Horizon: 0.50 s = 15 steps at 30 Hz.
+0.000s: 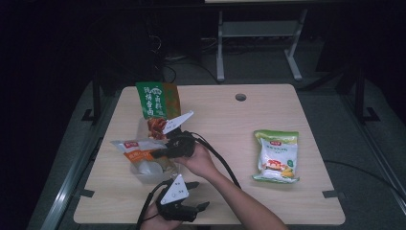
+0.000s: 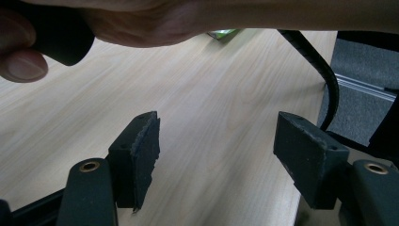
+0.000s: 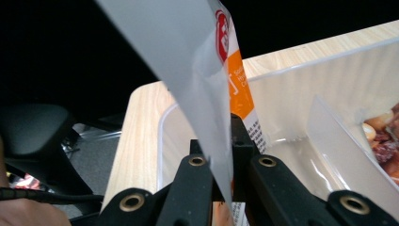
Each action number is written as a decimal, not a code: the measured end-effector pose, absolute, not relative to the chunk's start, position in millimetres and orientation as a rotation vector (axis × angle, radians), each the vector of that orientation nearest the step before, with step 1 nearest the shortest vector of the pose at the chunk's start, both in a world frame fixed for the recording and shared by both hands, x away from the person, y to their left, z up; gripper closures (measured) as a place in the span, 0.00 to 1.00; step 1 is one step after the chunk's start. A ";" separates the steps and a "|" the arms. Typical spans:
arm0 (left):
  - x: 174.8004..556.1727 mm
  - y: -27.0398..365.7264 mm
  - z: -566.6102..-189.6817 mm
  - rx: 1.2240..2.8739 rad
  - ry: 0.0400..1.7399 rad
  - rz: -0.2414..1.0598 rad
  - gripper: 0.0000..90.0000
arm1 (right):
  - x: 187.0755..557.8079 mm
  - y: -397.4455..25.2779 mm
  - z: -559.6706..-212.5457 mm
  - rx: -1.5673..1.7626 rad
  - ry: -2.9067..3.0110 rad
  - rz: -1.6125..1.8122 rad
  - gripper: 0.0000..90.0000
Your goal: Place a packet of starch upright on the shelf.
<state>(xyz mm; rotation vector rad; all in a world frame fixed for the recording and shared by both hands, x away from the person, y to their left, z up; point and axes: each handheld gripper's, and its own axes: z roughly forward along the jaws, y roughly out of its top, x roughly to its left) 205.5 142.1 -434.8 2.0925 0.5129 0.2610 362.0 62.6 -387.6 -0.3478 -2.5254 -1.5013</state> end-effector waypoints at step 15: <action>206.1 140.1 -435.9 2.098 0.526 0.245 0.34 | 360.4 47.4 -388.6 -0.364 -2.607 -1.404 1.00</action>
